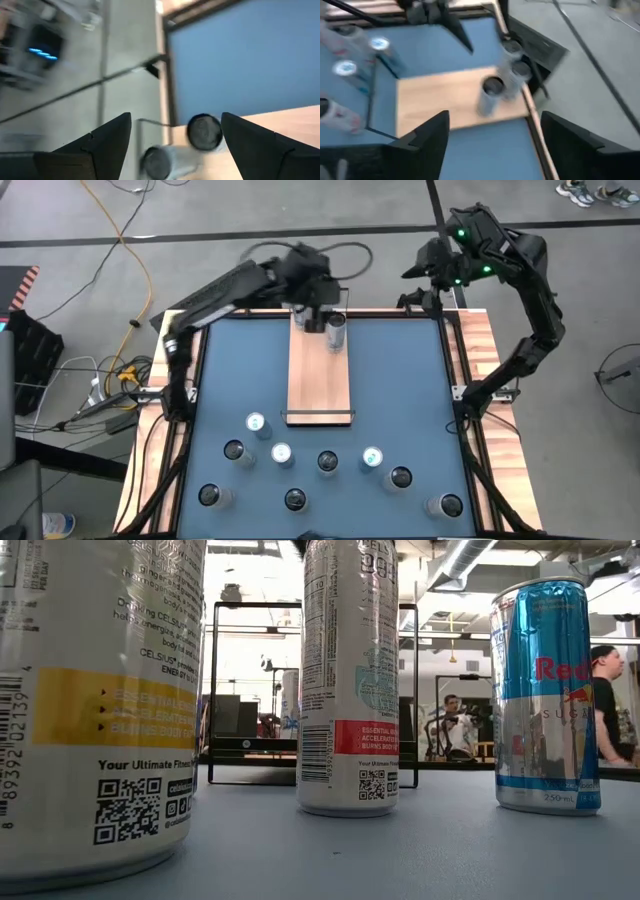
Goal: Place canned beverage on shelf
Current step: Put the white and blue soda can on the shelf
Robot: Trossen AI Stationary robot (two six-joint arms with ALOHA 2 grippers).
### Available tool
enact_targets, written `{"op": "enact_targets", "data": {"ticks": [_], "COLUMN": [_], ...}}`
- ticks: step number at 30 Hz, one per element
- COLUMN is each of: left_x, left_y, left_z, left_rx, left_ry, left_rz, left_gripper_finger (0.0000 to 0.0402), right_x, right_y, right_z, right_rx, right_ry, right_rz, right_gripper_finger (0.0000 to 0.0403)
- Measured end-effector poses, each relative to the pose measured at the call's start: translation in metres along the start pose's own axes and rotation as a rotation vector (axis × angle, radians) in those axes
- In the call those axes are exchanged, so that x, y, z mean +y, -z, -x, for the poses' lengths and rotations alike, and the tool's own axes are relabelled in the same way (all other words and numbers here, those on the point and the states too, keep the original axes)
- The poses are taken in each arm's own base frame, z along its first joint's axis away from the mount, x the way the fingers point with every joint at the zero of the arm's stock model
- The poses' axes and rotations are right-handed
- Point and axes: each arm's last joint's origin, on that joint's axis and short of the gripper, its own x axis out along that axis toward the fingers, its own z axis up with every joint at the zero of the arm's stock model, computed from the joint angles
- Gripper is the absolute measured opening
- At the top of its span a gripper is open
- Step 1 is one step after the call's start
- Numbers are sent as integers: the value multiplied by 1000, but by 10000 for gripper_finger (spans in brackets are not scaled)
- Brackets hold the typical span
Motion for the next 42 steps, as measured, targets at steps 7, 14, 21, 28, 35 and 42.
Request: {"op": "enact_targets", "data": {"ticks": [7, 14, 21, 28, 35, 42], "left_x": [9, 4, -2, -4, -5, -6], "left_y": [-20, -17, -12, -10, -10, -9], "left_z": [136, 220, 248, 247, 245, 245], "left_rx": [-176, -356, -384, -364, -348, -337], "left_ry": [-214, -230, -237, -219, -212, -206], "left_rz": [121, 246, 282, 279, 265, 261], "left_gripper_finger": [295, 285, 249, 233, 232, 232], "right_x": [5, 23, 41, 44, 31, 17], "right_y": [-23, -31, -24, -17, -4, -1], "right_z": [-74, -169, -231, -265, -289, -290], "right_rx": [58, 196, 345, 419, 520, 523], "right_ry": [-109, -229, -187, -159, -96, -70], "right_rz": [78, 159, 250, 277, 268, 243], "right_gripper_finger": [173, 14, 3, 0, 0, 0]}}
